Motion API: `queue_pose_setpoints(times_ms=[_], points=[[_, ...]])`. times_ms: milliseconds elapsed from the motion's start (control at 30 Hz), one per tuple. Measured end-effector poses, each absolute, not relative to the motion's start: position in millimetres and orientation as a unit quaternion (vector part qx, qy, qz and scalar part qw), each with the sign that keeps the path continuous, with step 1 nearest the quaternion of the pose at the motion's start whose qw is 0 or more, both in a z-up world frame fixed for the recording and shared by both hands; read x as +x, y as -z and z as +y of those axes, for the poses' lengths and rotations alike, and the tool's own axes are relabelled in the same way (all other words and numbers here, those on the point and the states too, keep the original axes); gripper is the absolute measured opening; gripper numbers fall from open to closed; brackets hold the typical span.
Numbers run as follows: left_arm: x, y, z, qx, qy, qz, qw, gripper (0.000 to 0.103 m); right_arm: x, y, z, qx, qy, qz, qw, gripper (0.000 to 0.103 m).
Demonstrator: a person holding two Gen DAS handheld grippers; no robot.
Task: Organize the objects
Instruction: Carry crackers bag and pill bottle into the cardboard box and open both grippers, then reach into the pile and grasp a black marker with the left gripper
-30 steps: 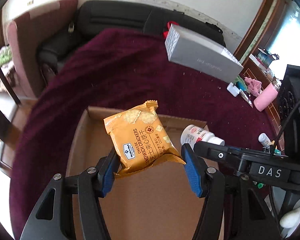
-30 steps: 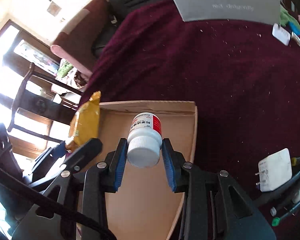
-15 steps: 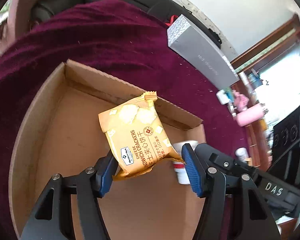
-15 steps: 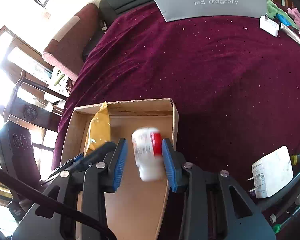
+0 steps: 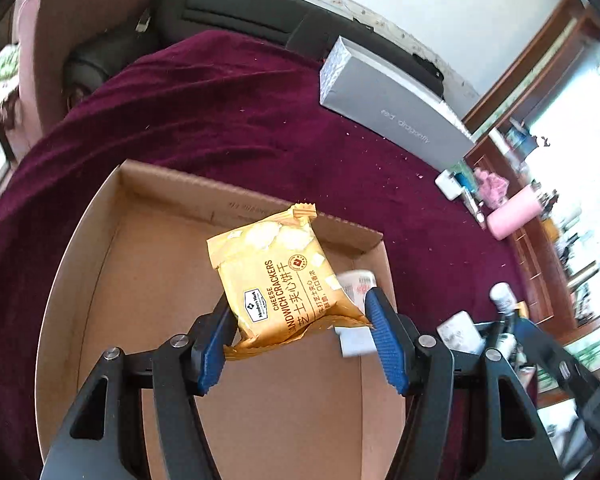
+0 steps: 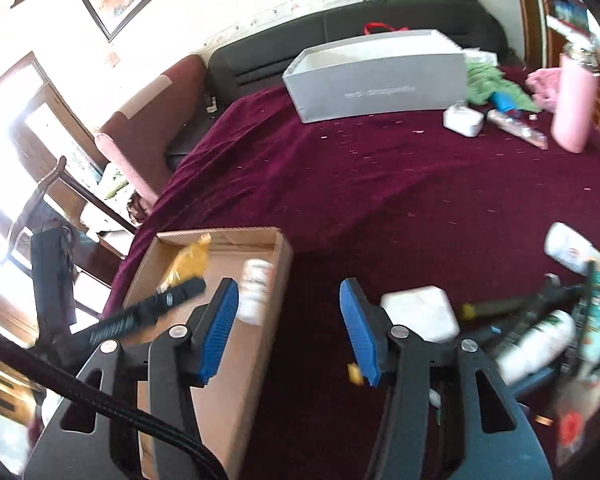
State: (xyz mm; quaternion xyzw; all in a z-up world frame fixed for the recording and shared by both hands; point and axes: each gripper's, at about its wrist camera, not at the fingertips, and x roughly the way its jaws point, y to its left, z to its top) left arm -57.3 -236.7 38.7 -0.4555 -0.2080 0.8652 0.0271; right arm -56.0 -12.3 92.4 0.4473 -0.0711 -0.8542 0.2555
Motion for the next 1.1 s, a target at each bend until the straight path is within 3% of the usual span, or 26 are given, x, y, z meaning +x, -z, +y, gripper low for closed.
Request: queue_pose_setpoints(times_ms=[300, 467, 600, 733, 833, 1000, 1100], points=[[-58.2, -15.9, -241.6, -0.503, -0.810, -0.298, 0.049, 0.068, -22.6, -111.1, 68.3, 0.428, 0.869, -0.086, 0.232, 0.052], [-32.6, -46.5, -257.9, -0.461, -0.831, -0.309, 0.031, 0.068, -2.6, -119.7, 104.5, 0.396, 0.891, -0.067, 0.211, 0.052], [-9.9, -68.5, -247.7, -0.422, -0.850, -0.314, 0.028, 0.068, 9.2, -123.4, 140.7, 0.378, 0.899, -0.097, 0.197, 0.053], [3.7, -92.1, -183.7, -0.414, -0.867, -0.258, 0.100, 0.068, 24.9, -128.9, 185.5, 0.345, 0.921, -0.108, 0.145, 0.055], [0.2, -95.3, -123.4, -0.434, -0.864, -0.200, 0.157, 0.068, 34.9, -129.0, 217.8, 0.329, 0.933, -0.106, 0.096, 0.074], [-6.3, -76.3, -49.0, -0.454, -0.865, -0.102, 0.187, 0.067, 36.6, -108.1, 260.0, 0.353, 0.922, -0.142, 0.069, 0.075], [-22.3, -58.4, -25.3, -0.475, -0.858, -0.085, 0.174, 0.067, 35.0, -93.0, 273.6, 0.362, 0.918, -0.151, 0.060, 0.075]])
